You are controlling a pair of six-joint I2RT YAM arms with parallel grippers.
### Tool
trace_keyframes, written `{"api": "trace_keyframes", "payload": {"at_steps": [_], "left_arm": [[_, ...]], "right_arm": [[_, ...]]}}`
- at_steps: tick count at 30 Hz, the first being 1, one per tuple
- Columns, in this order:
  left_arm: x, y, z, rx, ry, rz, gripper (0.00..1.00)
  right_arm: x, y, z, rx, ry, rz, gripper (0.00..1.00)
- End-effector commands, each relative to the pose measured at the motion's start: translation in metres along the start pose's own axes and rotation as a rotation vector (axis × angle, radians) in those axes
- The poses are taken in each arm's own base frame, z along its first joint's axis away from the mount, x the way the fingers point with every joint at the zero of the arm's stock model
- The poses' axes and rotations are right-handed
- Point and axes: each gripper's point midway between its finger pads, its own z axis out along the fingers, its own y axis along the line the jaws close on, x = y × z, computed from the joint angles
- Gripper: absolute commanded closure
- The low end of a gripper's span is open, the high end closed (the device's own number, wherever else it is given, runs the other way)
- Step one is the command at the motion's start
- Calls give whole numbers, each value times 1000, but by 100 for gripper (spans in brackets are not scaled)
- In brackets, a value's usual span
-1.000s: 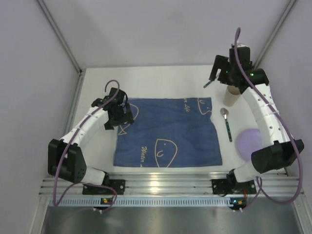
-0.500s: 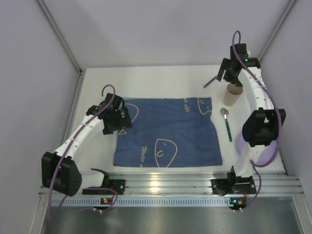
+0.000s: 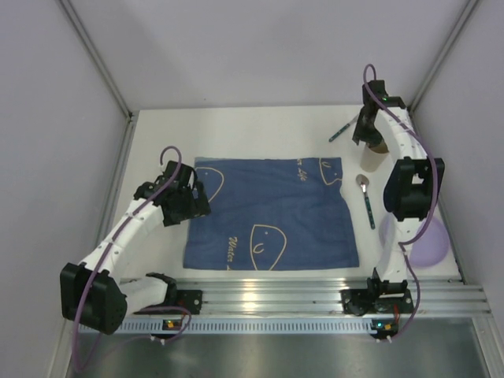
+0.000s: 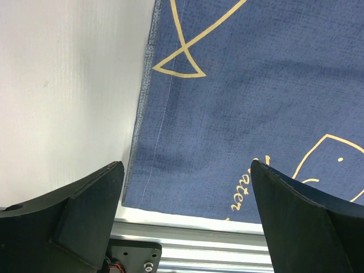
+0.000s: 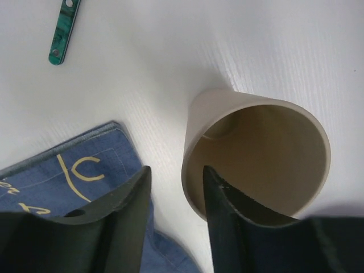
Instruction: Set the dinner table for one person
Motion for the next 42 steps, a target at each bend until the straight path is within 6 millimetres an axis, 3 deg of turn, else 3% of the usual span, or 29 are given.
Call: {"api": "trace_keyframes", "payload": {"at_steps": [1,3,7,8,10,14,20,23,29,31,35,37,42], "left_arm": [[-4,-3,2,6,-15,-13,2],[-5,-4,5,5,-6,-9,2],[-8,-10,9,14,9,4,2],[-9,-10,11,12,11,9,2],[-12,-10,11,5,8,23,2],[-13,-8,13,-12,10,41,2],[-10,-7,19,-17,23,38,2],[-10,-7,16,-12,15,31,3],[-10,-3,11,-21,6,34,3],[-8,-1,10,-28,5,31,2],[-5,2,5,-21,-5,23,3],[-4,3,3,-22,-9,21,3],[-4,6,-1,-33,-18,18,3]], "right_arm": [[-5,-3,-5,19,-18,-22,61],[0,-4,-1,25,-6,-27,69],[2,-7,-2,31,-3,-39,98],[-1,-7,-8,29,-17,-35,100],[-7,-9,-18,32,-38,-31,100],[-17,12,-66,-17,-128,-46,100],[8,58,-126,-98,-182,-122,100],[24,80,-141,-128,-184,-161,100],[63,108,-128,-159,-104,-203,100],[68,114,-122,-154,-102,-217,100],[90,123,-91,-148,-47,-246,100],[93,134,-82,-186,-56,-244,100],[104,137,-64,-188,-31,-251,100]]}}
